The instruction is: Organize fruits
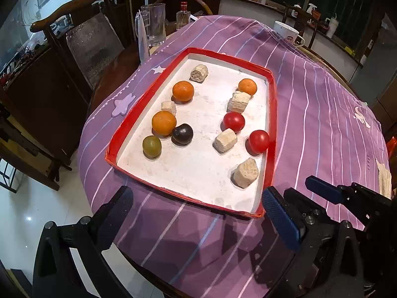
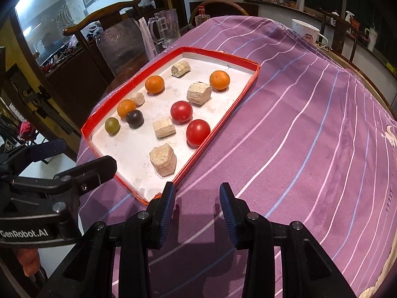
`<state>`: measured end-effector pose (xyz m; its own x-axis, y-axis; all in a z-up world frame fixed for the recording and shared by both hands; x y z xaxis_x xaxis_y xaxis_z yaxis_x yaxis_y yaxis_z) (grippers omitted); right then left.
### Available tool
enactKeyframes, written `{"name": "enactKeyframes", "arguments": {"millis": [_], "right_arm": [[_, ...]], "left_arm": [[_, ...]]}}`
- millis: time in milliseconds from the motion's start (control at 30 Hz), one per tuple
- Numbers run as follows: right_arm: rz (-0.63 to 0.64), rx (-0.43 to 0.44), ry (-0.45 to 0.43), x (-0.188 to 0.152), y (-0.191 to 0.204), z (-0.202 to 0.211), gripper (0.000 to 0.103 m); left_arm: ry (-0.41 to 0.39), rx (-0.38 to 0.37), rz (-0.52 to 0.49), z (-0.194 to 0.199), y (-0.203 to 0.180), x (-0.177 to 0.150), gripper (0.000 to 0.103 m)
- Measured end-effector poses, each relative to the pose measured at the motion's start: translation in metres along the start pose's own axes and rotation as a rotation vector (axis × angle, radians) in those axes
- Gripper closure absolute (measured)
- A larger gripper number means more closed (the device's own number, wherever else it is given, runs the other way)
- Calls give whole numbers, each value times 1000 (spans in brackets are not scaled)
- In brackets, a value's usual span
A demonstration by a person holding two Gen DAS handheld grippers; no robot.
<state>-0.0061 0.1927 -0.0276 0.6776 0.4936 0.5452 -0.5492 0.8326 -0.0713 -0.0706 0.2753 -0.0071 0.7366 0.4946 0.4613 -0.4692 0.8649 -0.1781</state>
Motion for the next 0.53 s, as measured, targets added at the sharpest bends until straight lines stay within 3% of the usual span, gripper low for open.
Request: {"name": "enactKeyframes", "arguments": {"millis": [533], "right_arm": [[-10, -24, 36, 3, 4, -13, 62]], "left_arm": [[29, 20, -19, -15, 8, 14, 0]]}}
Point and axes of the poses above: each gripper's, at about its wrist camera, not at the fingertips, and z roughly against the way its jaws point, y to its left, x to its top, the point moved 9 cm from there along -z, roughly the way its jaws point, and after that the axes turned 12 degrees about z, right-handed, at the moved point
